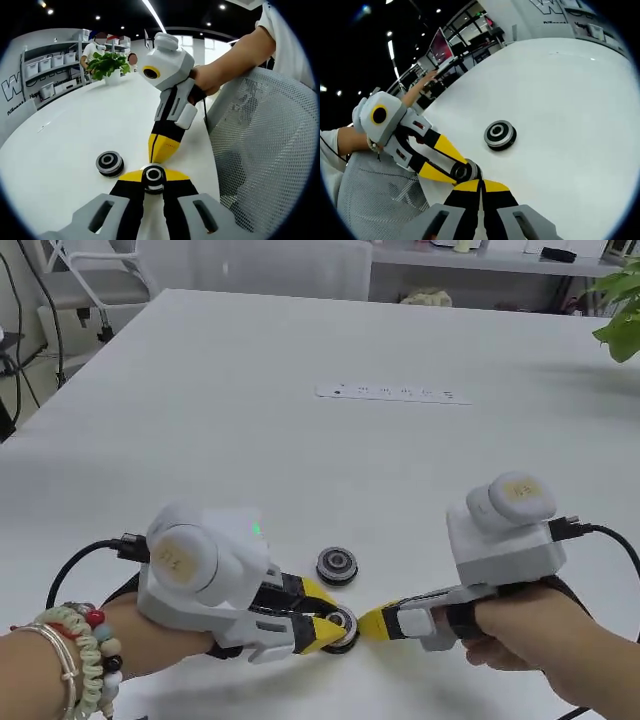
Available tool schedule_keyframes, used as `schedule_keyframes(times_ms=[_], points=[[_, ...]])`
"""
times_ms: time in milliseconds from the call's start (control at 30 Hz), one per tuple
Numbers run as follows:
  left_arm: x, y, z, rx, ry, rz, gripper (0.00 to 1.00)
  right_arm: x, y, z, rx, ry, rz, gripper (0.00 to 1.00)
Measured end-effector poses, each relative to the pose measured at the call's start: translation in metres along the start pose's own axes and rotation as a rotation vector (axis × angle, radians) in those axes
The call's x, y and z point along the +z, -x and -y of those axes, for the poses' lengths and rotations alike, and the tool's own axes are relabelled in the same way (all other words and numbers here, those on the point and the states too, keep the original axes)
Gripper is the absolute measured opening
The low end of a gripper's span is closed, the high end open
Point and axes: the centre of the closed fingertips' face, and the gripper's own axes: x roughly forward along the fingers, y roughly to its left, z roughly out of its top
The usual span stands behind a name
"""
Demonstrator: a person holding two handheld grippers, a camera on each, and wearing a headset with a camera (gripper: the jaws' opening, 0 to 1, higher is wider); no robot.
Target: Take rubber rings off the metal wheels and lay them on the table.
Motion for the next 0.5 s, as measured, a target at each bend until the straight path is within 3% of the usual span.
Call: schedule_keyframes(times_ms=[33, 133, 167, 267, 333, 500], points=[[-0.0003, 0.0003, -0.0006, 0.002, 0.0, -0.001, 0.07, 0.0013, -0.0007, -0.0002, -0.007, 0.023, 0.007, 0.0], [-0.0009, 0.0006, 0.0, -0.004, 0.004, 0.0, 0.07, -0.0021, 0.001, -0.0037, 0.014, -0.08, -0.017, 0.0], [-0.0009, 0.0004, 0.0001, -0.002, 0.0, 0.0, 0.07, 0.0017, 0.0017, -0.0015, 0.024, -0.107, 0.006, 0.0], [-0.0005, 0.0001, 0.0, -0.001, 0.001, 0.0, 0.07, 0.0015, 0.0033, -0.0007, 0.036, -0.117, 0.006, 0.0], [-0.0005, 0.0002, -0.0001, -0.001, 0.001, 0.0, 0.07, 0.0022, 0.0031, -0.0017, 0.056, -0.186, 0.02, 0.0], [-0.0003, 0.0, -0.0001, -0.002, -0.001, -0.001, 0.07, 0.0027, 0.0051, -0.0007, 0.076, -0.255, 0.029, 0.0]])
